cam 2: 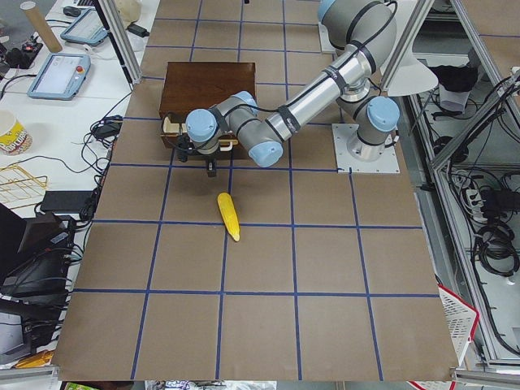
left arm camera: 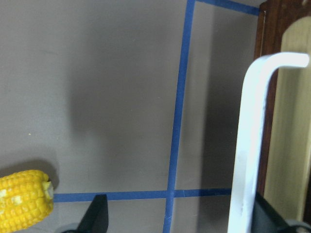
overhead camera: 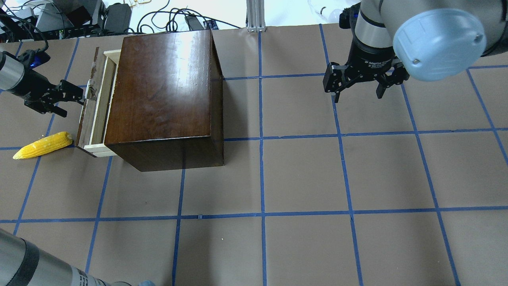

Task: Open drawer and put corn inside
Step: 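Pull the drawer outward with the left gripper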

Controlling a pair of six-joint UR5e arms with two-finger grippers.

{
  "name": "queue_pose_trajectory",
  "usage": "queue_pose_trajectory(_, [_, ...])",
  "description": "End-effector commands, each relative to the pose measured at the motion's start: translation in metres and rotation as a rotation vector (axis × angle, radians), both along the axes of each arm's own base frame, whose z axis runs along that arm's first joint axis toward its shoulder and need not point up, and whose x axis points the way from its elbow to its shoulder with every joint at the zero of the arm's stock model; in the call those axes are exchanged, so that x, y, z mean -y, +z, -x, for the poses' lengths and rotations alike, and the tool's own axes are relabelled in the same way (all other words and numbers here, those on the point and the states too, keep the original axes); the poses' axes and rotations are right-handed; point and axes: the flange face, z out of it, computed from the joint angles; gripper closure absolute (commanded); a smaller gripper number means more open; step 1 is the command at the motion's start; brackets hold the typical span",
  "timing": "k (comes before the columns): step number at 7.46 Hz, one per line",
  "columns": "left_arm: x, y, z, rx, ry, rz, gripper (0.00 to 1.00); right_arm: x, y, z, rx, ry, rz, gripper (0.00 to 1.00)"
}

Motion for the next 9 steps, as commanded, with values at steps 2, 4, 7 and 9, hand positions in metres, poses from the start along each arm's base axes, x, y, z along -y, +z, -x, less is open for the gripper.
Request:
queue_pose_trajectory(2, [-0.004,0.004,-0.011,0.004,0.019,0.005,0.0,0.0,0.0,0.0,0.0,0.0,0.0,0.0])
queue_pose_trajectory(4, [-0.005,-0.001,-0.014,-0.002,0.026,0.001,0.0,0.0,0.0,0.0,0.0,0.0,0.0,0.0])
queue_pose_trajectory(7, [-0.004,0.013,-0.013,0.013,0.027,0.017,0.0,0.0,0.0,0.0,0.001,0.0,0.001,0.0])
queue_pose_trajectory(9, [-0.008,0.038,-0.01,0.073,0.018,0.03,0.0,0.0,0.0,0.0,0.001,0.0,0.001,0.0])
